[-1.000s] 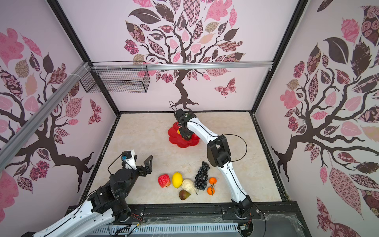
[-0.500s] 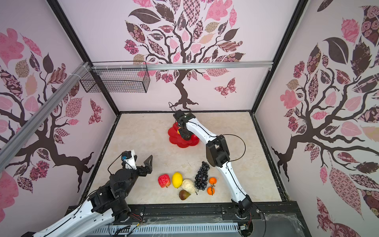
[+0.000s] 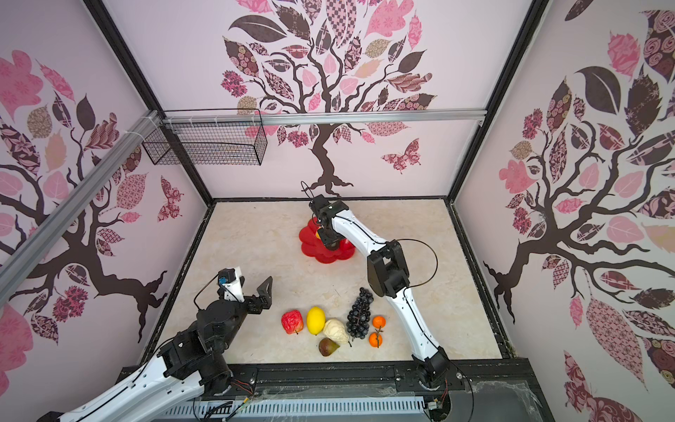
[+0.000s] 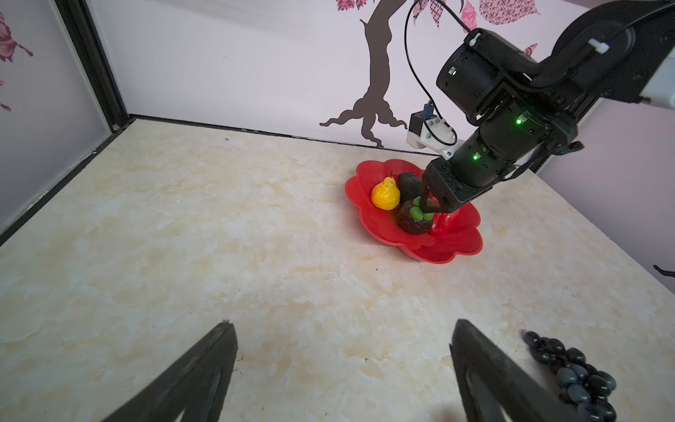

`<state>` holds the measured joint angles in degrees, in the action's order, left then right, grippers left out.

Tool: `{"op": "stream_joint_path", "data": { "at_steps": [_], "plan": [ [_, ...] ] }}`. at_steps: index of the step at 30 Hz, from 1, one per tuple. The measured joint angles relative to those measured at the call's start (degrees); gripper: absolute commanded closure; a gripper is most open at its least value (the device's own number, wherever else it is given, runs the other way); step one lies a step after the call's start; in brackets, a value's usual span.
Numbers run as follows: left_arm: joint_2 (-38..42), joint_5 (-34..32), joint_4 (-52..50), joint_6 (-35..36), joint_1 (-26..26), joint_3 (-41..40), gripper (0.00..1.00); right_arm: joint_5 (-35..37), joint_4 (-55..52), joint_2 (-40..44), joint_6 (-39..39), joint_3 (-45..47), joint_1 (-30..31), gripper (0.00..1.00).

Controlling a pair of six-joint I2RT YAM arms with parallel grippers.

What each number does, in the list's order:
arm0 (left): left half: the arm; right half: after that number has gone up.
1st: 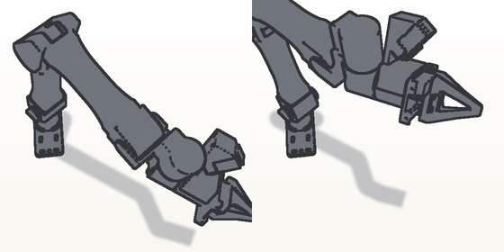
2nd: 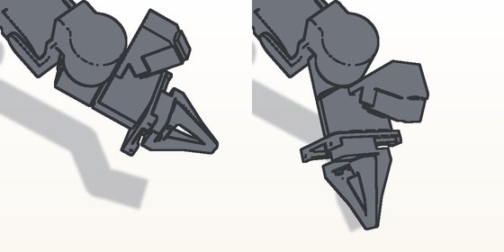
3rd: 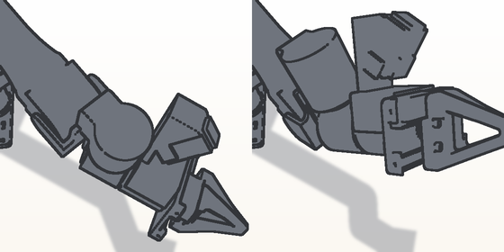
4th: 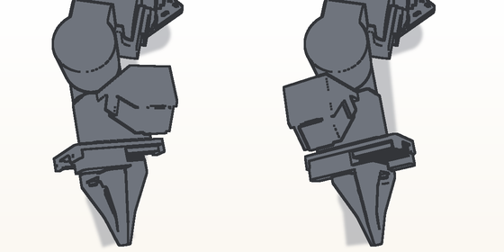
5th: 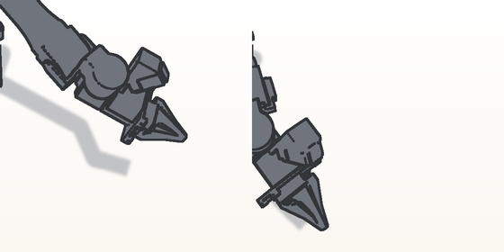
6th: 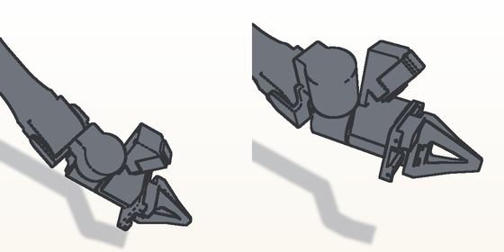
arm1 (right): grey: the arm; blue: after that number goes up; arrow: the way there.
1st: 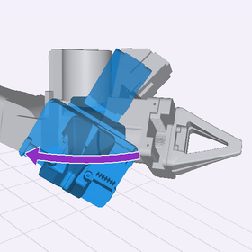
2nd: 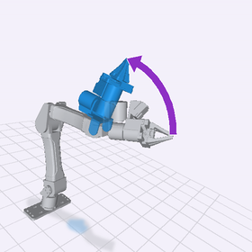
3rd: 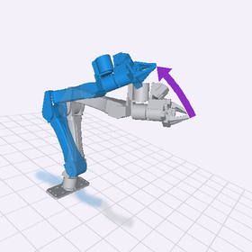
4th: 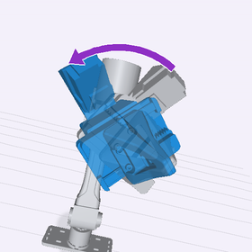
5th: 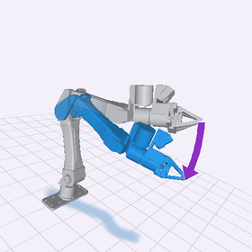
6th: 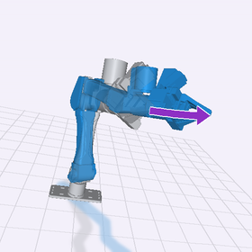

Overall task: Arrange fruit in a fruit bowl
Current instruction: Place the fruit in the fruit bowl.

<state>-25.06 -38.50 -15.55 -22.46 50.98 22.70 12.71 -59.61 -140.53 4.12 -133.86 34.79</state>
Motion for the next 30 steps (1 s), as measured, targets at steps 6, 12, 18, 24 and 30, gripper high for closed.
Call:
{"op": "stream_joint_path", "data": {
  "at_steps": [6,12,18,24,30],
  "plan": [
    [-0.9,0.0,0.0,0.0,0.0,0.0,0.05,-0.1,0.0,0.0,-0.1,0.0,0.0,0.50],
    [-1.2,0.0,0.0,0.0,0.0,0.0,0.05,-0.3,0.1,0.0,-0.1,0.0,0.0,0.49],
    [-1.4,0.0,0.0,0.0,0.0,0.0,0.05,-0.3,0.3,0.1,0.0,0.0,0.0,0.48],
    [-1.7,0.2,0.0,0.0,0.0,0.0,0.05,0.4,0.5,0.2,0.2,0.0,0.0,0.47],
    [-2.0,0.2,0.0,0.0,0.0,0.0,0.05,0.5,0.9,0.5,0.4,0.4,0.0,0.47]
  ]
}}
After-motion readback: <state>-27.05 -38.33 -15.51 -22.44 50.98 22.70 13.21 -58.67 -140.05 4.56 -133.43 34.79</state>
